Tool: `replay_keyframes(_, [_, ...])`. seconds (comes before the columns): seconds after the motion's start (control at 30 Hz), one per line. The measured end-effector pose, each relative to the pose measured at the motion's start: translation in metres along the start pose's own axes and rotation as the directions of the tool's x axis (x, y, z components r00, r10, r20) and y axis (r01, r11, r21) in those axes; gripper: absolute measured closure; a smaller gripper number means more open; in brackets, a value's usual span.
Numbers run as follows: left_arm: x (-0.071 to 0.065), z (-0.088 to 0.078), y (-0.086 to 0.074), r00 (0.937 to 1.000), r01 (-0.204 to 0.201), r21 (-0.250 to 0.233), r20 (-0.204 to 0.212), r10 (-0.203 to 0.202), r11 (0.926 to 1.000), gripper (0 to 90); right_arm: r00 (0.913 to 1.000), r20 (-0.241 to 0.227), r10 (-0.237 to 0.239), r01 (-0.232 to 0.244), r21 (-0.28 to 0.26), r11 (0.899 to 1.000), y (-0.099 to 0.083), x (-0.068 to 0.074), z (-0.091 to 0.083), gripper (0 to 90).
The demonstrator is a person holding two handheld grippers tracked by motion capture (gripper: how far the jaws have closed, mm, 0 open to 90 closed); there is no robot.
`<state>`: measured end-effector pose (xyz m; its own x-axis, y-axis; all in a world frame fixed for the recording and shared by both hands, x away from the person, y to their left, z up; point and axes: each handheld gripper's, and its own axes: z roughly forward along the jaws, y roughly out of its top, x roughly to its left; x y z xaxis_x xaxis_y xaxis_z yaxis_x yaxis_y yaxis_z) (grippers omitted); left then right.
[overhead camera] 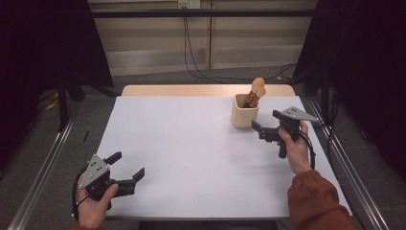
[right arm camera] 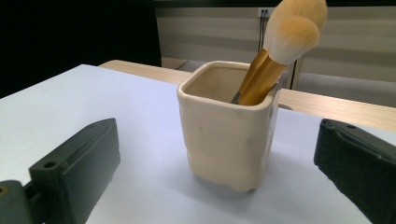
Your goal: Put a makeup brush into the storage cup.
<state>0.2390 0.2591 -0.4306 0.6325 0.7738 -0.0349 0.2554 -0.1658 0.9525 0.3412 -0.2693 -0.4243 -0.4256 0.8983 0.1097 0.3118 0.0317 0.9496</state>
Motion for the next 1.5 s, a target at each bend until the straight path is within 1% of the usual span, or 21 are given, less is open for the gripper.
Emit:
replay_keyframes(0.07, [0.000,0.000,0.000,1.0000,-0.002,0.000,0.000,0.002,1.0000,2.8,1.0000,0.003,-0.002,0.002,-0.006,1.000,0.000,0.002,-0.003,0.3])
replay_keyframes(0.13, [0.000,0.000,0.000,1.0000,-0.001,-0.001,-0.001,0.001,1.0000,2.8,1.0000,-0.003,-0.001,0.001,-0.013,1.000,0.000,0.005,-0.007,0.4])
replay_keyframes(0.17, [0.000,0.000,0.000,1.0000,-0.001,-0.001,-0.001,0.001,1.0000,2.8,0.9999,-0.008,-0.008,0.008,-0.012,1.000,-0.001,0.006,-0.009,0.4])
replay_keyframes(0.33, [0.000,0.000,0.001,1.0000,-0.006,0.001,0.000,0.006,1.0000,2.8,0.9998,0.003,-0.021,0.021,-0.010,1.000,-0.005,0.011,-0.015,0.5])
replay_keyframes(0.4, [-0.001,0.000,0.001,1.0000,-0.008,0.000,-0.001,0.008,1.0000,2.8,0.9998,0.001,-0.020,0.020,-0.009,1.000,-0.007,0.012,-0.017,0.5])
replay_keyframes(0.47, [-0.001,0.000,0.001,1.0000,-0.007,0.000,0.000,0.007,1.0000,2.8,0.9997,0.010,-0.023,0.023,-0.013,1.000,-0.008,0.014,-0.021,0.6])
replay_keyframes(0.6, [-0.001,-0.001,0.001,1.0000,-0.007,-0.003,-0.001,0.007,1.0000,2.8,0.9997,0.000,-0.025,0.025,-0.012,1.000,-0.011,0.016,-0.029,0.5])
replay_keyframes(0.77, [-0.001,-0.002,0.001,1.0000,-0.002,-0.010,-0.001,0.002,0.9999,2.8,0.9994,-0.002,-0.034,0.034,-0.016,0.999,-0.015,0.019,-0.038,0.4])
replay_keyframes(0.87, [-0.001,-0.005,0.000,1.0000,-0.001,-0.003,-0.009,0.001,1.0000,2.8,0.9994,-0.006,-0.033,0.033,-0.019,0.999,-0.018,0.021,-0.045,0.5])
replay_keyframes(0.97, [-0.001,-0.008,-0.001,0.9998,0.001,-0.007,-0.021,-0.002,1.0000,2.8,0.9992,-0.007,-0.040,0.040,-0.012,0.999,-0.022,0.023,-0.050,0.6])
replay_keyframes(1.07, [-0.001,-0.010,-0.001,0.9996,-0.002,-0.004,-0.029,0.002,1.0000,2.8,0.9993,0.003,-0.038,0.038,-0.021,0.999,-0.025,0.025,-0.057,0.6])
replay_keyframes(1.17, [-0.001,-0.010,-0.001,0.9997,-0.003,-0.006,-0.026,0.003,1.0000,2.8,0.9995,0.006,-0.032,0.032,-0.029,0.999,-0.028,0.027,-0.064,0.4])
replay_keyframes(1.23, [-0.001,-0.010,-0.001,0.9997,-0.006,-0.006,-0.023,0.006,1.0000,2.8,0.9991,0.008,-0.041,0.041,-0.022,0.999,-0.031,0.027,-0.069,0.4])
replay_keyframes(1.3, [-0.001,-0.010,-0.001,0.9998,-0.003,-0.006,-0.020,0.003,1.0000,2.8,0.9992,0.011,-0.037,0.038,-0.018,0.999,-0.034,0.029,-0.073,0.4])
replay_keyframes(1.37, [-0.001,-0.010,-0.002,0.9998,-0.002,-0.005,-0.019,0.001,1.0000,2.8,0.9980,0.035,-0.053,0.054,-0.007,0.999,-0.037,0.028,-0.078,1.1])
replay_keyframes(1.5, [-0.001,-0.010,-0.001,0.9998,-0.007,-0.009,-0.021,0.006,0.9999,2.8,0.9980,0.048,-0.041,0.041,-0.001,0.999,-0.044,0.026,-0.087,1.2])
